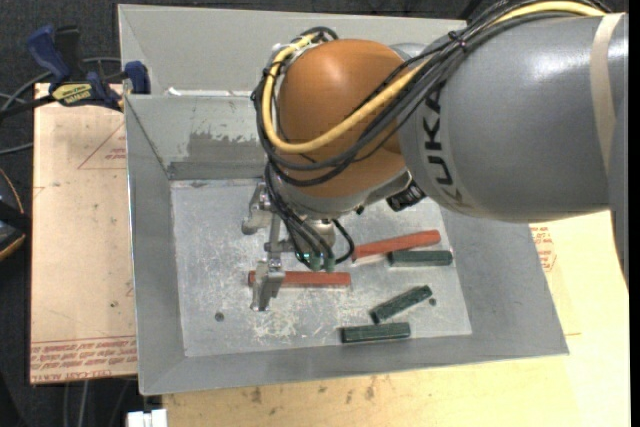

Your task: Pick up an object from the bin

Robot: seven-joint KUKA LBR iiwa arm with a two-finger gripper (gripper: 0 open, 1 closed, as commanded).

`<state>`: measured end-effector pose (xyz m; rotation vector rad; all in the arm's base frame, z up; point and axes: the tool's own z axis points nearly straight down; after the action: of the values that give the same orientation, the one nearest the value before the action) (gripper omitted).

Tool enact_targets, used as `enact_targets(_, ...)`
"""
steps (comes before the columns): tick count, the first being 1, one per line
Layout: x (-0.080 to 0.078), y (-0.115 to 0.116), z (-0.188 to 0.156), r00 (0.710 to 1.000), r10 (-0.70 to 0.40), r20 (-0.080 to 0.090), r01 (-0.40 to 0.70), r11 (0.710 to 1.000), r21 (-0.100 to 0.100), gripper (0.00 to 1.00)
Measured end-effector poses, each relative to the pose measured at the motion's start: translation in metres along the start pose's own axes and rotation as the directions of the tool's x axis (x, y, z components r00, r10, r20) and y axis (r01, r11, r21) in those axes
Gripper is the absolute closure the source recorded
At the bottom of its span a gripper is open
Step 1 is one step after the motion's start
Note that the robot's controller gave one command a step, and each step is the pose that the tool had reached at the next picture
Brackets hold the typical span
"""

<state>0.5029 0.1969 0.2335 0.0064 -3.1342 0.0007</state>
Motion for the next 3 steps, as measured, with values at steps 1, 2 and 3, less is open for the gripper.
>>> enact_targets(1,-0.002,-0.001,-0.004,1.0,0.004,0.007,-0.004,1.0,-0.001,0.0)
enact_targets(2,0.002,-0.03,0.048,0.999,-0.033,0.013,0.033,0.999,-0.003,0.0)
enact_targets(3,-0.041,-0.04,0.081,0.999,0.036,0.007,-0.036,0.999,-0.002,0.0)
